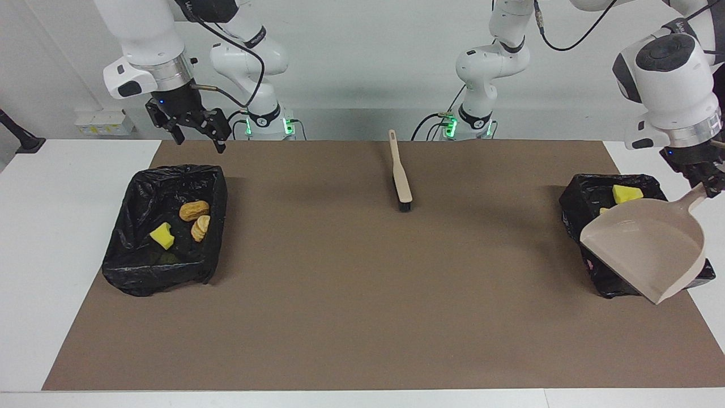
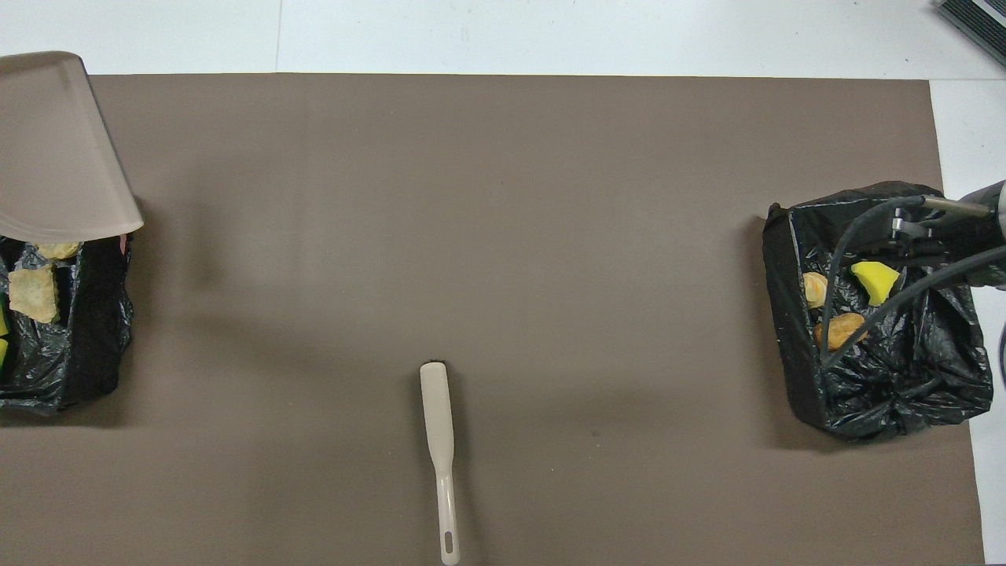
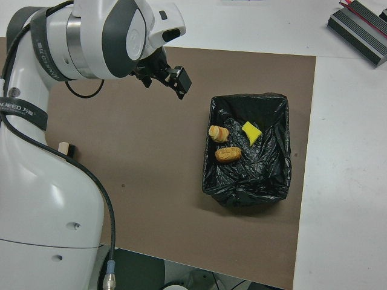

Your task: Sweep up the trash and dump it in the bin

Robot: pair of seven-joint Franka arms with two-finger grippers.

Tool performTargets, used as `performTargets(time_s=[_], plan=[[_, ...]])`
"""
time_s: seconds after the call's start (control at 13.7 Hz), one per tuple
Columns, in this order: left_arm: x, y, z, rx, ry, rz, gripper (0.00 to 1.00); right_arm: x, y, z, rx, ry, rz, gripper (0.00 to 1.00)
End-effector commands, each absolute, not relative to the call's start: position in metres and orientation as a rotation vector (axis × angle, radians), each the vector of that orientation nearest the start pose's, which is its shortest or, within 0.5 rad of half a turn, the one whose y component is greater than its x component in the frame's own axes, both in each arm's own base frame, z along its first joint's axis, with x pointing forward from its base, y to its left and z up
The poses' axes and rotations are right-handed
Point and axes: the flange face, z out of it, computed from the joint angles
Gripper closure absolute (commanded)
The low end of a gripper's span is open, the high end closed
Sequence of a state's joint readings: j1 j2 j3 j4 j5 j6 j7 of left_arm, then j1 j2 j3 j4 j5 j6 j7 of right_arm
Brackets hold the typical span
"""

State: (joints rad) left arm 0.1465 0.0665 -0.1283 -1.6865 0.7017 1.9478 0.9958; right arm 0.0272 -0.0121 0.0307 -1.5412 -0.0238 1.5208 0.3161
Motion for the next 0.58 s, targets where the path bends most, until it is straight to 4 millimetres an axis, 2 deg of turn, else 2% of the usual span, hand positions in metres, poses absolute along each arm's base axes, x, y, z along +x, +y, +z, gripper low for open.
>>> performTargets(time_s=[0.0,0.07,0.22,0.36,0.51], plan=[[0.592,-0.008,0.583,-2.328,1.152,0.108,1.00,0.546,0.027,0.643,-3.128,0.386,0.019,0.00],[0.584,-0.038,0.579,-2.447,1.076,0.068,1.00,0.545,0.027,0.644,-3.128,0.384,0.017,0.00],[0.568,-0.084,0.573,-2.661,0.923,0.008,1.00,0.545,0.026,0.644,-3.127,0.389,0.017,0.00],[0.559,-0.128,0.570,-2.790,0.817,-0.038,1.00,0.546,0.027,0.643,-3.128,0.384,0.019,0.00],[0.546,-0.182,0.562,-2.927,0.742,-0.053,1.00,0.546,0.027,0.643,-3.128,0.384,0.019,0.00]])
